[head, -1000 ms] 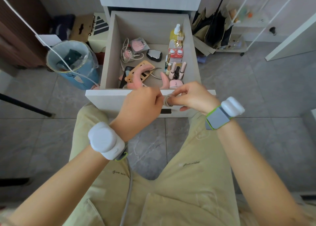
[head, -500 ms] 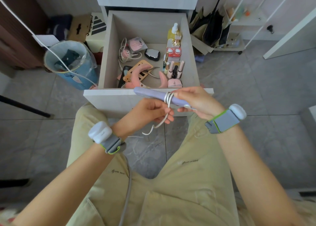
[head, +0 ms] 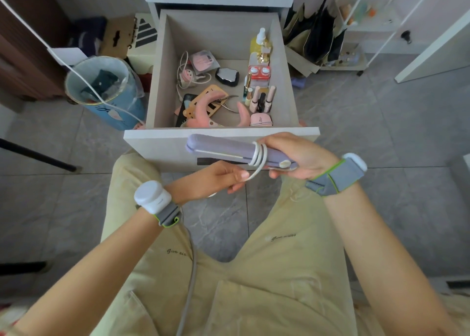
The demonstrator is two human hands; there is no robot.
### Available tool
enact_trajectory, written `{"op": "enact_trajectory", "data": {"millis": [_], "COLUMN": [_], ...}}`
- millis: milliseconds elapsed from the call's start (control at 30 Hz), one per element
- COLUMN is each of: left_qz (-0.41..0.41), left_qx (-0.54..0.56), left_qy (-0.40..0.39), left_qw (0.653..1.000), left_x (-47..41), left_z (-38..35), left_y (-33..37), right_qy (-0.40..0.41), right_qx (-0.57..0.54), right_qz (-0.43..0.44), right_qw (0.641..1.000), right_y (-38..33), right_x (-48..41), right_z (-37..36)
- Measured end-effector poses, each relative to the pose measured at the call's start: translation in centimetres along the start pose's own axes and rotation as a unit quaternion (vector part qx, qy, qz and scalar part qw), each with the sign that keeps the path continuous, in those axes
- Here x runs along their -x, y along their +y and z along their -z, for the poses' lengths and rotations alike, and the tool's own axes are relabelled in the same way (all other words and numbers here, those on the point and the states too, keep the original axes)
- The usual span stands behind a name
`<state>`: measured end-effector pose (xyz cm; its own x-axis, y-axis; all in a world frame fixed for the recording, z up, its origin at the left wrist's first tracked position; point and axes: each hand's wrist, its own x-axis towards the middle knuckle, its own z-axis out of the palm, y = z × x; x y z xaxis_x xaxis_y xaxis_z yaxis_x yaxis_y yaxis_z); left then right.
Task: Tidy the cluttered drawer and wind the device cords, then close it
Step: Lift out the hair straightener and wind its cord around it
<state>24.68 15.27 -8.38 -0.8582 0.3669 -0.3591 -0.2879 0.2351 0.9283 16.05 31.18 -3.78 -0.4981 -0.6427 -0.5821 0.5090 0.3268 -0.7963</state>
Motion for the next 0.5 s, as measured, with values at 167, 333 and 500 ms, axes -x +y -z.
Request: {"op": "enact_trajectory", "data": {"millis": [167, 333, 500], "left_qz": [0.086, 0.020, 0.001], "left_qx": [-0.044, -0.094, -0.047], "left_qy": [0.047, 0.054, 0.093], "left_qw": [0.994, 0.994, 0.995], "left_x": [0.4, 0.1, 0.3], "left_z": [2.1, 2.1, 2.3], "left_y": [-1.9, -0.1, 0.8], "right_qy": [-0.065, -0.136, -0.061], "right_qx": [0.093, 0.180, 0.237], "right_qz": [0.011, -0.014, -0.039], "right_qw": [0.993, 0.974, 0.969], "right_y": [-0.1, -0.2, -0.3], "right_x": [0.1, -0.3, -0.3], "right_z": [0.8, 0.7, 1.0]}}
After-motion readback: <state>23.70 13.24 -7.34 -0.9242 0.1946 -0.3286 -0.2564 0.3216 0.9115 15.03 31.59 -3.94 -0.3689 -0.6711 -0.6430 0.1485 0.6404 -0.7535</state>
